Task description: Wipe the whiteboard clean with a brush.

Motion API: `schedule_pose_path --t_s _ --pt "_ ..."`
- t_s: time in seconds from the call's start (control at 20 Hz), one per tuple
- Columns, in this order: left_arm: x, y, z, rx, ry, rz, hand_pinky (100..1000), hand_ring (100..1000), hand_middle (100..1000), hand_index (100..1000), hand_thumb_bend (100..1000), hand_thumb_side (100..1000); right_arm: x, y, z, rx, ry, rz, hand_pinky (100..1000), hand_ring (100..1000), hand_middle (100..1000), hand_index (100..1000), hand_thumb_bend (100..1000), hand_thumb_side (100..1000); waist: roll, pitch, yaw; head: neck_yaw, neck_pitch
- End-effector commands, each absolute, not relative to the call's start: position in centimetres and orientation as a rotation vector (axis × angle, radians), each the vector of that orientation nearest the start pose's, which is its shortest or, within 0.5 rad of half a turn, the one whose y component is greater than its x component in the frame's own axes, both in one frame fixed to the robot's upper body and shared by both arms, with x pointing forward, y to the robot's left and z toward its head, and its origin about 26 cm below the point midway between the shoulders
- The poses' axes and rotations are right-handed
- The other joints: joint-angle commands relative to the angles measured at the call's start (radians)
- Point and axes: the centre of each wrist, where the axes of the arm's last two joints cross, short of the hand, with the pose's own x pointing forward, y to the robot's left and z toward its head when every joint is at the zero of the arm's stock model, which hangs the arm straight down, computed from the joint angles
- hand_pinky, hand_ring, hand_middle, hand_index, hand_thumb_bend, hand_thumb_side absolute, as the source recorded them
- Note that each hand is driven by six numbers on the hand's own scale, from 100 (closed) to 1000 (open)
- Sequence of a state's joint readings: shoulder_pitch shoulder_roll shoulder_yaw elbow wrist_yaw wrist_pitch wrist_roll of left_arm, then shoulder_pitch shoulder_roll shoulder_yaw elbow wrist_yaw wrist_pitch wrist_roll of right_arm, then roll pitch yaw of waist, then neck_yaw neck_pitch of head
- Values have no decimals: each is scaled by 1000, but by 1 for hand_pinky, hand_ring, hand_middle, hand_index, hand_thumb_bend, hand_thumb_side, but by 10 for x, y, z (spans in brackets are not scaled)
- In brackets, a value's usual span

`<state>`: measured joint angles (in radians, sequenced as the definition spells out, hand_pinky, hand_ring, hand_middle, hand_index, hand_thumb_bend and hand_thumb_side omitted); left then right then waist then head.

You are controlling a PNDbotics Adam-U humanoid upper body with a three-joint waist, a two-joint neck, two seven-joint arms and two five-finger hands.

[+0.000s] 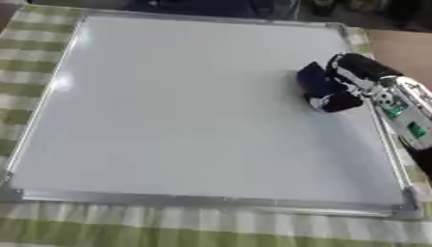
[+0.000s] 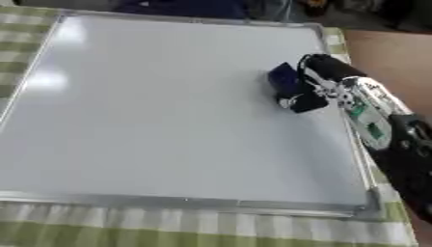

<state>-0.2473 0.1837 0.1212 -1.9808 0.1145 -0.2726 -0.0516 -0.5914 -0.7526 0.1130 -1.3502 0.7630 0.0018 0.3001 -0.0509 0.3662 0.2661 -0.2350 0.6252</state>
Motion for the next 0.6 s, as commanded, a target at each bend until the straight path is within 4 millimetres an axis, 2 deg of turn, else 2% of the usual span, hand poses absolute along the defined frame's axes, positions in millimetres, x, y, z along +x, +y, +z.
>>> schedule_pose_path --t_s 0.05,0.45,0.6 --pt "295 273 184 14 -2528 -168 470 492 492 428 100 1000 393 -386 227 -1177 -1327 1272 577 716 332 100 274 458 3 -13 3 -8 -16" --pt "296 272 185 10 -2535 -174 470 492 492 427 100 1000 396 -387 235 -1094 -1296 1362 582 722 305 125 280 495 4 -4 7 -36 -10" --pt "296 273 186 10 -2535 -177 470 491 491 427 100 1000 396 -388 238 -1055 -1285 1395 586 726 313 176 286 526 4 -2 4 -53 -7"
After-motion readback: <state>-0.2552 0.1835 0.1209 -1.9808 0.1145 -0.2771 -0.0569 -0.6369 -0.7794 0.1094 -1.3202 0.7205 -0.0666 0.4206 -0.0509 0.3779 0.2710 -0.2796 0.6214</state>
